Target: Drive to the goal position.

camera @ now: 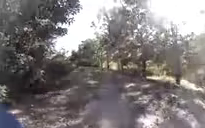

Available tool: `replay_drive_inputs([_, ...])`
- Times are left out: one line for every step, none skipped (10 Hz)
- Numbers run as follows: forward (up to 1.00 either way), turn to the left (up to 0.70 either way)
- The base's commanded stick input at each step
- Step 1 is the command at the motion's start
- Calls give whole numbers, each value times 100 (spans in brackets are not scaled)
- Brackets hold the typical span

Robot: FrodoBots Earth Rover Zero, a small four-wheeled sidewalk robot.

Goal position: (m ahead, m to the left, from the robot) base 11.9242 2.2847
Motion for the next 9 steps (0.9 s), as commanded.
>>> replay_drive_inputs([70, 0])
replay_drive_inputs([70, 0])
replay_drive_inputs([70, 0])
replay_drive_inputs([70, 0])
replay_drive_inputs([70, 0])
replay_drive_inputs([70, 0])
replay_drive_inputs([70, 0])
replay_drive_inputs([70, 0])
replay_drive_inputs([70, 0])
